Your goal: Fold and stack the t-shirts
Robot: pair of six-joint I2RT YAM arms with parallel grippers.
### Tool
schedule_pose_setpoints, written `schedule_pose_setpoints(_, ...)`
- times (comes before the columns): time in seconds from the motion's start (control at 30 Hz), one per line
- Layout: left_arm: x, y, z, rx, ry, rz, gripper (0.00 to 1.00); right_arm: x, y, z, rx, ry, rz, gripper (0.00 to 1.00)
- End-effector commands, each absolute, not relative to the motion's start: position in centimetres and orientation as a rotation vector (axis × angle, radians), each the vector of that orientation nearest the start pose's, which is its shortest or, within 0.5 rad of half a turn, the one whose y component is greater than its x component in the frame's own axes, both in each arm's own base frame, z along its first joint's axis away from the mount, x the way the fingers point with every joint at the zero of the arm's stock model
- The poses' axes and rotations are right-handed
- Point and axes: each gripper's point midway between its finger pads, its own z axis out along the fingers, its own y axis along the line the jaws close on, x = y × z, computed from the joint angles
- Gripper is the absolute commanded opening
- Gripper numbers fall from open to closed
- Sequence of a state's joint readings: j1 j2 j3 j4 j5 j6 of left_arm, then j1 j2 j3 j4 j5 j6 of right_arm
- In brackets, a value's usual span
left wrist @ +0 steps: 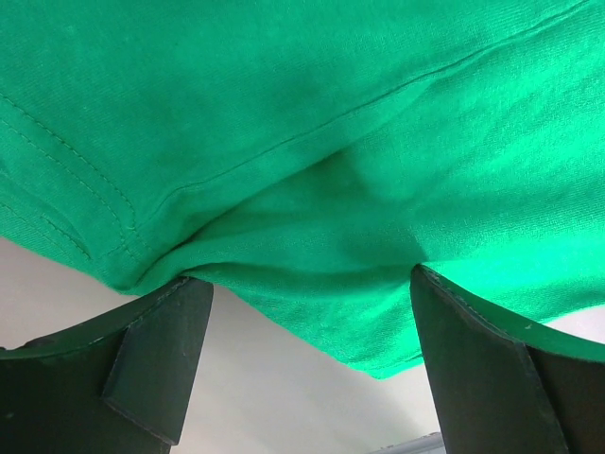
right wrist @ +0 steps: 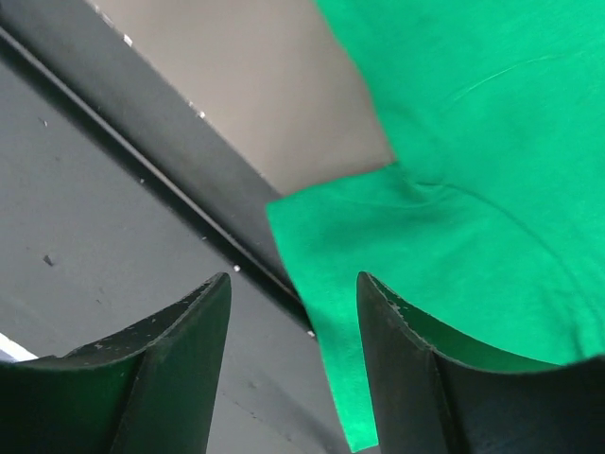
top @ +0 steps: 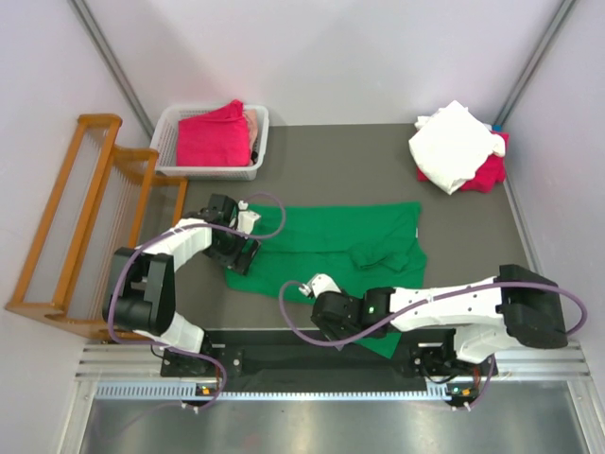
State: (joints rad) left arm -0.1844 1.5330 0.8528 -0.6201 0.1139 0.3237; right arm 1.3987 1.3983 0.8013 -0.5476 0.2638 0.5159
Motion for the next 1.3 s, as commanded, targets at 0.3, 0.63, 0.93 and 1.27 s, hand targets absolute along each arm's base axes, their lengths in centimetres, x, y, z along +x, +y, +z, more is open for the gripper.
schedule_pose_setpoints(0.3,28.1,-5.8,3.4,0.727,2.694,-0.119,0.9,6.1,28.1,2.0,-1.069,2.489,0.262,0.49)
schedule_pose_setpoints(0.63,27.8,-5.8,3.6,0.729,2.694,-0.123,0.9,6.0,26.9,0.2,-1.046,2.518,0.221,0.33)
schedule_pose_setpoints(0.93,27.8,-5.8,3.5,0.728,2.696,-0.128,0.9,6.9,26.6,0.7,-1.006,2.498,0.184,0.22)
schedule_pose_setpoints(1.27,27.5,-5.9,3.6,0.731,2.697,-0.141,0.9,9.3,26.2,4.1,-0.93,2.428,0.157,0.0)
